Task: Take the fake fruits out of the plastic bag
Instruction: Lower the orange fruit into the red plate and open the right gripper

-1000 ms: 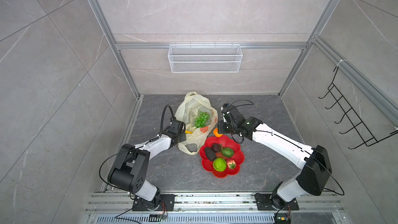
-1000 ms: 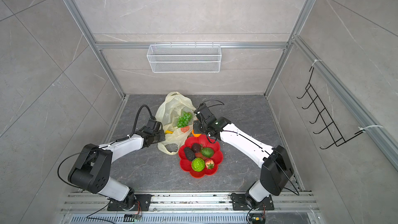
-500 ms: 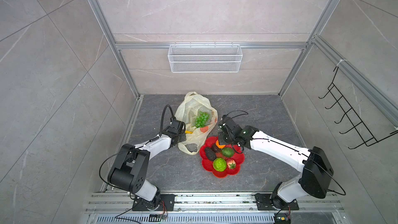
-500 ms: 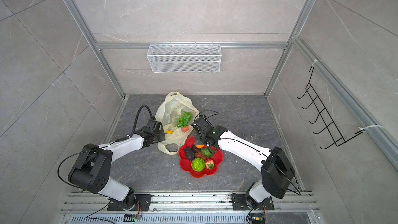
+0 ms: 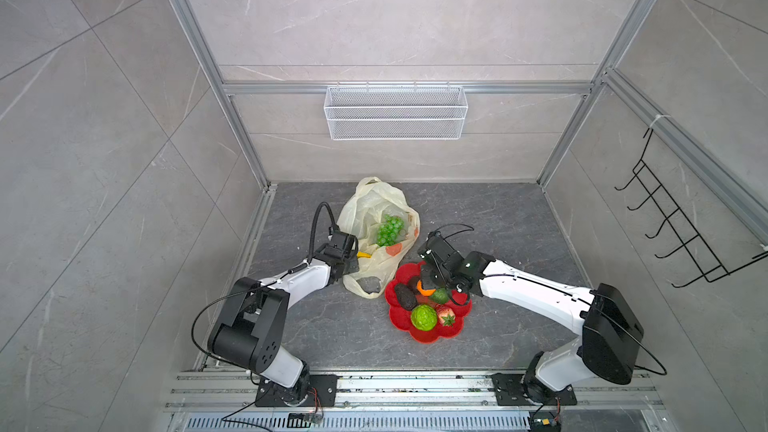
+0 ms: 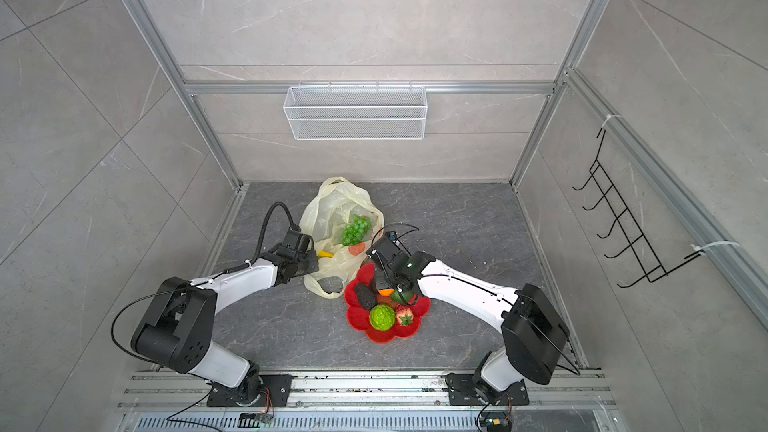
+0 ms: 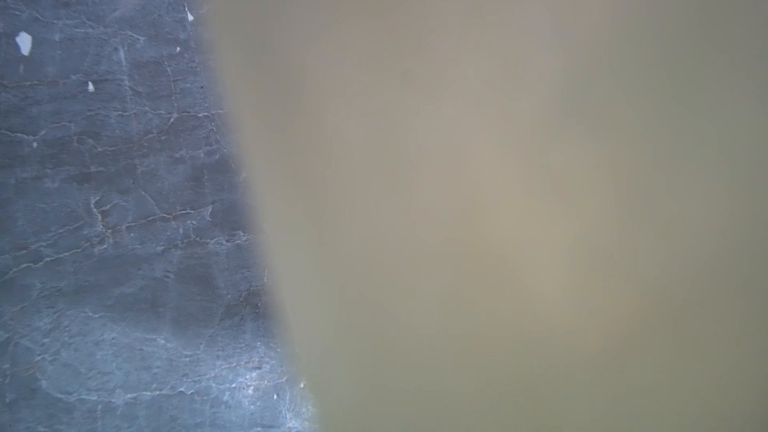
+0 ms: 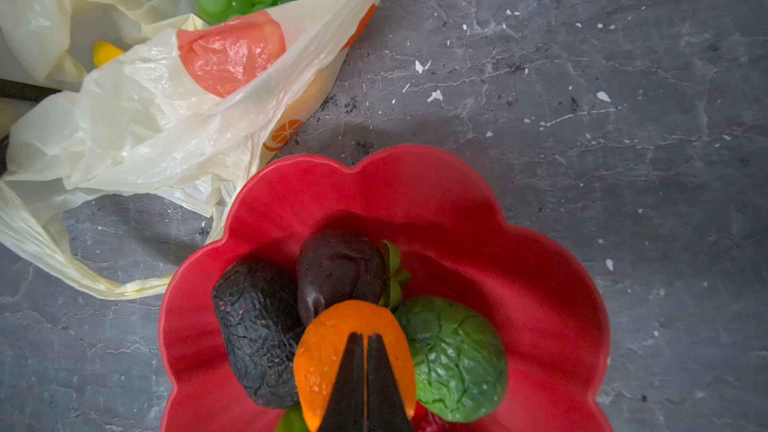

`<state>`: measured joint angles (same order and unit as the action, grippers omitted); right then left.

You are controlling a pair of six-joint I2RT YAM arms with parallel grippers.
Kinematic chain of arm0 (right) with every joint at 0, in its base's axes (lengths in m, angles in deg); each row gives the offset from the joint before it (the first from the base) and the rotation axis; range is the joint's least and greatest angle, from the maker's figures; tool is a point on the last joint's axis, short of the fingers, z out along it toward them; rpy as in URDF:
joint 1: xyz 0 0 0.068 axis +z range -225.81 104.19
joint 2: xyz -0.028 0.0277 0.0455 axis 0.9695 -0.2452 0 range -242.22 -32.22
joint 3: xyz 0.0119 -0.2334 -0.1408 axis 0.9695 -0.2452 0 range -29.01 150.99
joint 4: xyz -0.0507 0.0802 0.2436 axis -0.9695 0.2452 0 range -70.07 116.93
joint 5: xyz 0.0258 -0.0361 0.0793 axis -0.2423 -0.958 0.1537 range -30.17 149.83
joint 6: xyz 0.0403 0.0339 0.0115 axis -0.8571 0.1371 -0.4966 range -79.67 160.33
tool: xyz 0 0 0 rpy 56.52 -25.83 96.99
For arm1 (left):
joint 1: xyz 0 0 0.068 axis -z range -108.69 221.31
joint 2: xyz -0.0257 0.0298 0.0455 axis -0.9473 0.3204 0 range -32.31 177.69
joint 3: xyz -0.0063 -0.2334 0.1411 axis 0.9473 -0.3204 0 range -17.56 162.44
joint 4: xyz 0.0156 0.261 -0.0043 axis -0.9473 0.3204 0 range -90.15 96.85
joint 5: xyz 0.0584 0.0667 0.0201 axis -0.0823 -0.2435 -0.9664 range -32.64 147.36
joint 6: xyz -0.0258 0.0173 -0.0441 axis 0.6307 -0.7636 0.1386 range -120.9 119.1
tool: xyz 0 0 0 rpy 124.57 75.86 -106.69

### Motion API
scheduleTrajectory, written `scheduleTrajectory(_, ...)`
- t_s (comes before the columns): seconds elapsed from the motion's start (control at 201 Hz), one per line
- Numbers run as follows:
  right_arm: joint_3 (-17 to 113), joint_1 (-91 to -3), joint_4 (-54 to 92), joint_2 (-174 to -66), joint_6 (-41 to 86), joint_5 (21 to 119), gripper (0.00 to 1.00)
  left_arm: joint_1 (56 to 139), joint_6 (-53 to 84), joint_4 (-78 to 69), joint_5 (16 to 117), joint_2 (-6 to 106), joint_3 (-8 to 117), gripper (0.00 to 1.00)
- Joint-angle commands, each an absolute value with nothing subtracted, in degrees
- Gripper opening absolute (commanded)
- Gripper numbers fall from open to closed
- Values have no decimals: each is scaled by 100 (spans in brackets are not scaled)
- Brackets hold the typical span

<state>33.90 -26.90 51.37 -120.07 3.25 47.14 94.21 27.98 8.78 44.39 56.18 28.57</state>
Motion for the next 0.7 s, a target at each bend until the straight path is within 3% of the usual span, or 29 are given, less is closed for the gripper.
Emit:
scheduleTrajectory(0.0, 3297, -2585, 5129, -12115, 172, 4622, 0, 9434, 2668, 830, 4360, 5561, 2937, 0)
scheduleTrajectory(0.388, 3360, -2403, 5428, -12220, 150, 4331, 0, 9434, 2663, 823, 4364, 5570, 2937, 0)
scheduleTrajectory(0.692, 3598, -2386, 5551, -12169, 253, 4217, 37, 9439, 2662, 822, 4321, 5564, 2933, 0)
